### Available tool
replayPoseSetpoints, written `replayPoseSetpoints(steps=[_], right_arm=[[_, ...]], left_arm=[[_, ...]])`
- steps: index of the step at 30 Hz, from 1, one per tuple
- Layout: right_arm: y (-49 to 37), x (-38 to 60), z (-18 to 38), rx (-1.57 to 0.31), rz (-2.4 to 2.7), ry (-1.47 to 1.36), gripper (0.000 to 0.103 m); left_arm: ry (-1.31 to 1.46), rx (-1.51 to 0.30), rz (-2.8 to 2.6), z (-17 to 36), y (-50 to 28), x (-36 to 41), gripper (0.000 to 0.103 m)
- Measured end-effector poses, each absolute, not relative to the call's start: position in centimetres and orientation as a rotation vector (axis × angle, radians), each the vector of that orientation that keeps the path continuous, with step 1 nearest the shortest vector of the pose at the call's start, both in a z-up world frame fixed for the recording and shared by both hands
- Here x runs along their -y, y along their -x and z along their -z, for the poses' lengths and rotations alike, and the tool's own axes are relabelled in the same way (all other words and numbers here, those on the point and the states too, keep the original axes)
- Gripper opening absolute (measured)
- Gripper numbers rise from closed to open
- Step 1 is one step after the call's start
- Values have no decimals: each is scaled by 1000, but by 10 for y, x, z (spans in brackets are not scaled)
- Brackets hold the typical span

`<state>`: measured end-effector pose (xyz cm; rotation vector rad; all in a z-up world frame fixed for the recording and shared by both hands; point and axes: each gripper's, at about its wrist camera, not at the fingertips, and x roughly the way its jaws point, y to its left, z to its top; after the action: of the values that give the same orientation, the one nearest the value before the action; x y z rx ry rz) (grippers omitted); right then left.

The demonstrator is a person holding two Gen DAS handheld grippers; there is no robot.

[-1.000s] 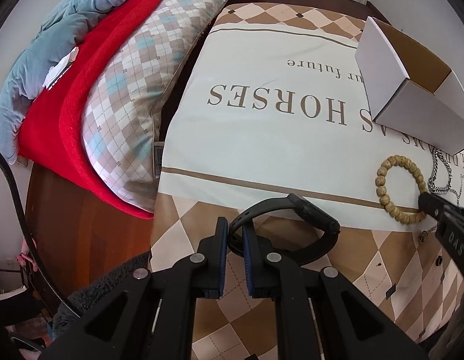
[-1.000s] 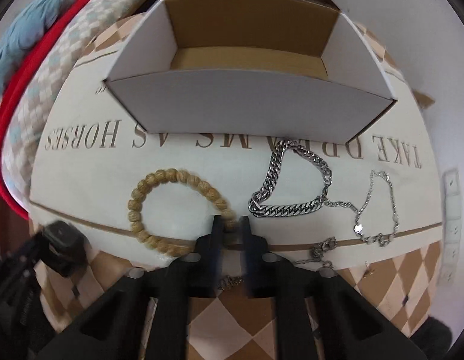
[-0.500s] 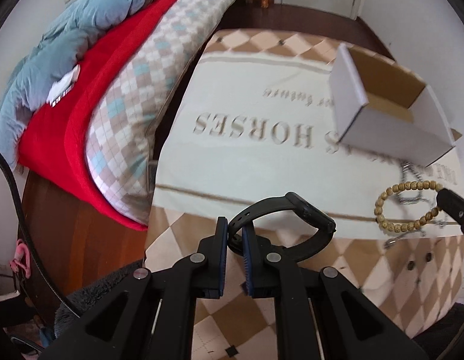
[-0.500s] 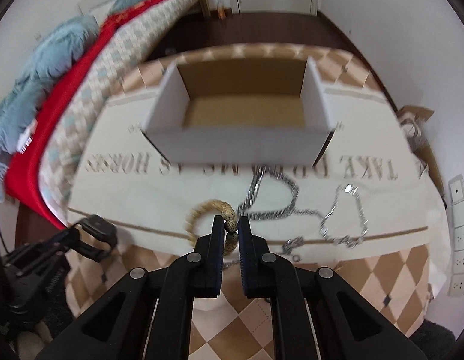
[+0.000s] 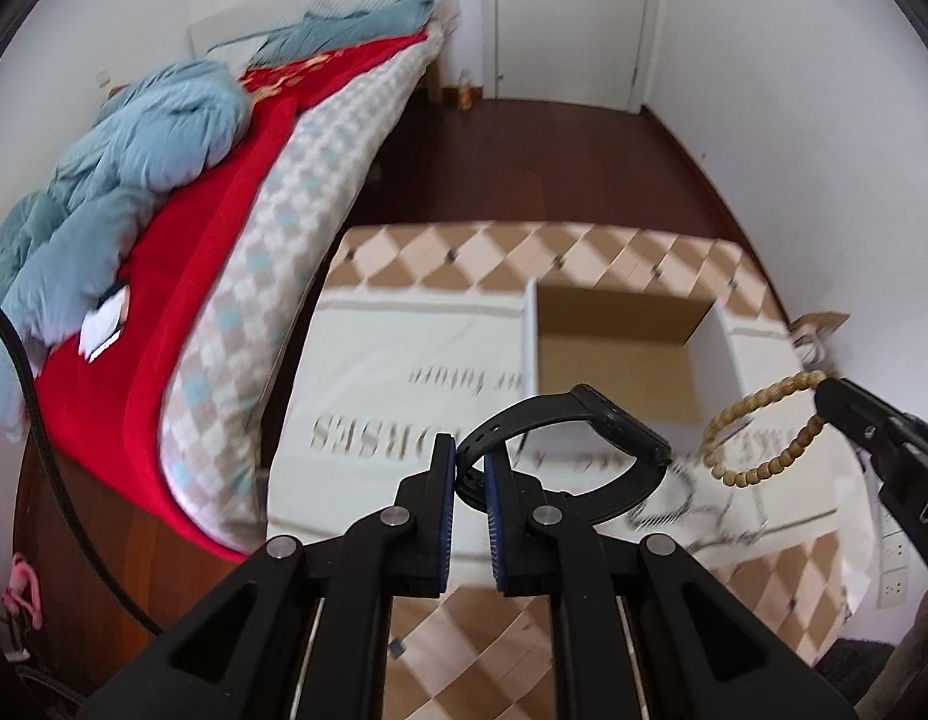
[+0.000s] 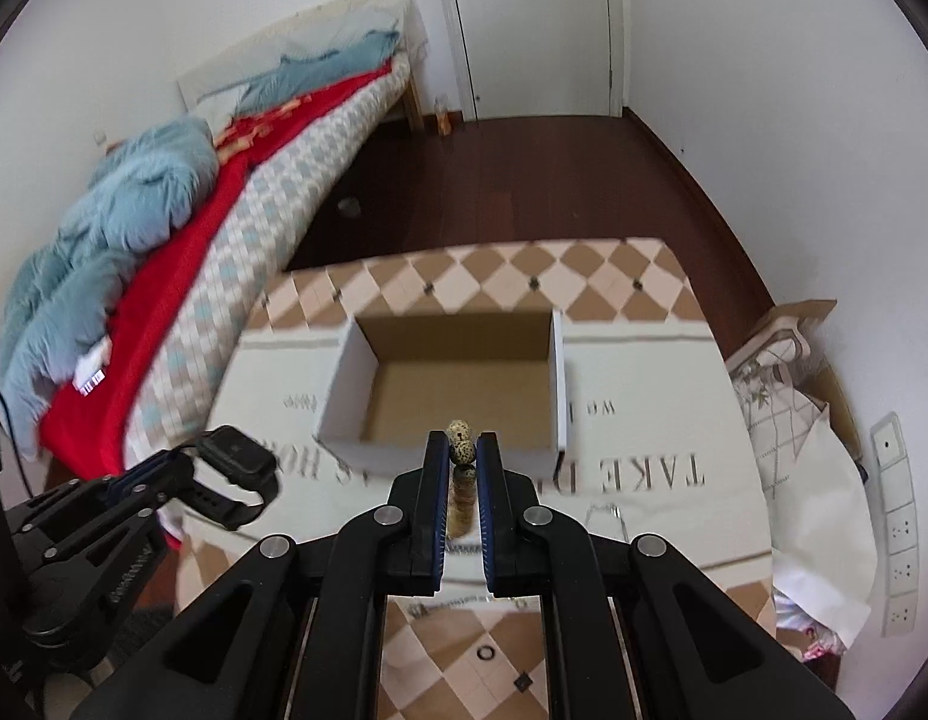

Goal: Organize jewelry
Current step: 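Carry both items into the cardboard box and open both tools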

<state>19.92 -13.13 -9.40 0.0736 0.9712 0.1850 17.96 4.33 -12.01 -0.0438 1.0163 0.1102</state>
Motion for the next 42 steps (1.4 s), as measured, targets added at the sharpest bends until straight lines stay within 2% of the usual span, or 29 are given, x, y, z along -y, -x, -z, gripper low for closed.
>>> replayPoseSetpoints(steps=[8,15,23,26,29,31,32,33,34,35,37,39,41,42], right_arm=[[-247,134,76,-960,-207,-58,9],[-307,145,124,-1095,-226,-65,9],[-339,148,163,-1191,-234,-73,9],[-345,146,168,-1220,-260,-90,9],[-349,143,175,-1264,-271,-99,10],[-350,142,178,-1289,-272,-106,10],[-349,142,180,-1297,-261,-99,11],[-349,142,180,-1301,-246,-87,16],[-347,144,179,-1300,-237,-88,32],[-347,146,177,-1296,-232,-95,40],[-344,148,173,-1284,-213,-85,58],[-340,150,168,-1271,-184,-61,63],[-334,150,165,-1264,-143,-18,73],[-332,150,165,-1262,-120,10,87]], left_arm=[[31,-1008,-45,107,-242,-30,7],[4,-1119,16,146,-303,-23,7],[-16,-1309,79,202,-344,-11,8],[-6,-1363,84,213,-350,-7,16],[21,-1366,79,213,-352,-8,19],[38,-1355,73,208,-352,-10,31],[41,-1347,67,205,-353,-11,48],[41,-1332,54,201,-352,-13,69],[43,-1320,50,197,-353,-14,76],[46,-1305,42,192,-353,-17,80],[54,-1288,27,183,-352,-22,80],[38,-1267,0,175,-349,-26,93],[13,-1227,-39,166,-343,-31,98],[-3,-1208,-61,163,-340,-33,98]])
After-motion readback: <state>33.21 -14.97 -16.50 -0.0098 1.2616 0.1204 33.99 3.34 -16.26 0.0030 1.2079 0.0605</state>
